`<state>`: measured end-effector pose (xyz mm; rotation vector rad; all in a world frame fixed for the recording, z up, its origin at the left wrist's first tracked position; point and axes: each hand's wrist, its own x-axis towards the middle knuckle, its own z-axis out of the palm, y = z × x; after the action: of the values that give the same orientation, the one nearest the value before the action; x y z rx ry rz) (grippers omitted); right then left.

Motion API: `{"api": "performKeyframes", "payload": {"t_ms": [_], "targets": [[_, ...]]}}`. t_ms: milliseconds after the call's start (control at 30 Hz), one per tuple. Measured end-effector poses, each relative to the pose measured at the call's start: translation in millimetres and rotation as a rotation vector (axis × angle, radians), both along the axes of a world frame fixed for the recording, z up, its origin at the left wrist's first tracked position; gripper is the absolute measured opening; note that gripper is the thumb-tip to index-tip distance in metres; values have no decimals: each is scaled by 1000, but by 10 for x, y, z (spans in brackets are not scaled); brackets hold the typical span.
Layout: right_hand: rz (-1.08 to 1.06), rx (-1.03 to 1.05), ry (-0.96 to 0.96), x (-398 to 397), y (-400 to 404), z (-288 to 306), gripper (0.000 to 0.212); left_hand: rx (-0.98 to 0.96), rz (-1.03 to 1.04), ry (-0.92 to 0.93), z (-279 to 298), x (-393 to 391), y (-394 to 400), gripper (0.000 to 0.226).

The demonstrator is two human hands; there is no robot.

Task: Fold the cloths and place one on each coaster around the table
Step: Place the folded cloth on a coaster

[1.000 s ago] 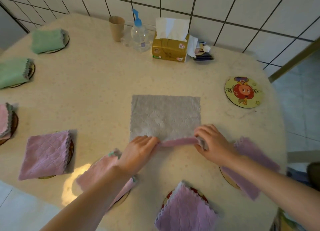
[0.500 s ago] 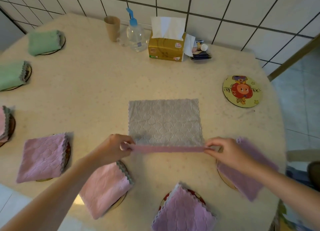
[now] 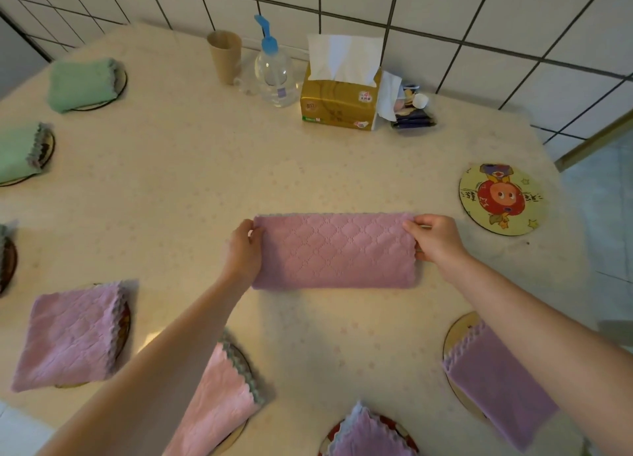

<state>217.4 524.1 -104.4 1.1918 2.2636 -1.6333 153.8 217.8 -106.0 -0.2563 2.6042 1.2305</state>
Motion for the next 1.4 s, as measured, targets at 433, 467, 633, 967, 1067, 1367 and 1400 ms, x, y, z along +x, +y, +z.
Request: {"api": "performKeyframes", "payload": {"t_ms": [433, 467, 633, 967, 1067, 1367, 1400], "targets": [[19, 152, -38, -118, 12, -224, 15, -387, -74, 9, -40, -95, 58, 17], [16, 167, -25, -113, 2, -180, 13, -424, -40, 13, -11, -75, 65, 22], [368, 752, 290, 238, -236, 134, 20, -573, -411, 438, -38, 403, 122, 57], [1169, 1083, 384, 885, -489, -305, 56, -648, -944, 373, -444, 1034, 70, 68], [1136, 1102, 345, 958, -310, -234, 57, -690, -863, 319, -432, 1020, -162, 70], [1147, 1159, 439, 758, -180, -85, 26, -625, -583, 255, -211, 1181, 141, 80], [1137, 1157, 441, 720, -189, -44, 25, -557, -632, 280, -166, 1216, 289, 75]]}}
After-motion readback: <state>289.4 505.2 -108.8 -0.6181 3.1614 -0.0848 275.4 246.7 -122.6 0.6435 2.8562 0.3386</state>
